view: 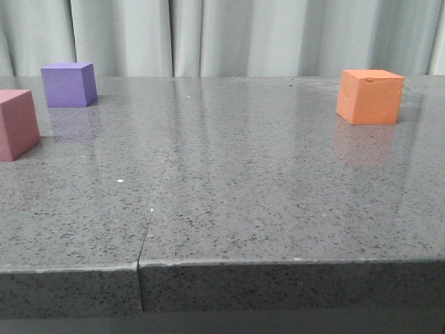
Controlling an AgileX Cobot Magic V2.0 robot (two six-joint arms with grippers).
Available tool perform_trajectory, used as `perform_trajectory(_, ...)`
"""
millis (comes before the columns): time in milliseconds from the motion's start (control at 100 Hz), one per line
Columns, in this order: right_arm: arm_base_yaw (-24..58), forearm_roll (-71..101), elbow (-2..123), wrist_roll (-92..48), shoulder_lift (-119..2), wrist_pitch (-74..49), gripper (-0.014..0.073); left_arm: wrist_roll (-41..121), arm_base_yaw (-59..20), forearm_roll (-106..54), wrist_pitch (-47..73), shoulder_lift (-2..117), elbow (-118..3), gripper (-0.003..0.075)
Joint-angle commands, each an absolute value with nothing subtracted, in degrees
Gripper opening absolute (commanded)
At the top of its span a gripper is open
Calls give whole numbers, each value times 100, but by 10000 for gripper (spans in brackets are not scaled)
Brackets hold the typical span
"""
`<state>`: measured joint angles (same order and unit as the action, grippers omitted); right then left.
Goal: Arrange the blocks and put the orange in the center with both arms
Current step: 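Move the right gripper toward the orange cube, opening it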
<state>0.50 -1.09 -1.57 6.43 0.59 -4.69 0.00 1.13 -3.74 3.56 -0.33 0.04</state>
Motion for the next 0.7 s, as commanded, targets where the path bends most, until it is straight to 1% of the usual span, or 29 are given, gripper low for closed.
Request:
perform_trajectory(0,24,-109,-59,599,196,-31,-67,-37,138,-428,-100,-205,236,-20)
perform_trajectory(690,24,-114,-59,599,196,52,-67,-37,138,-428,-100,-205,236,-20)
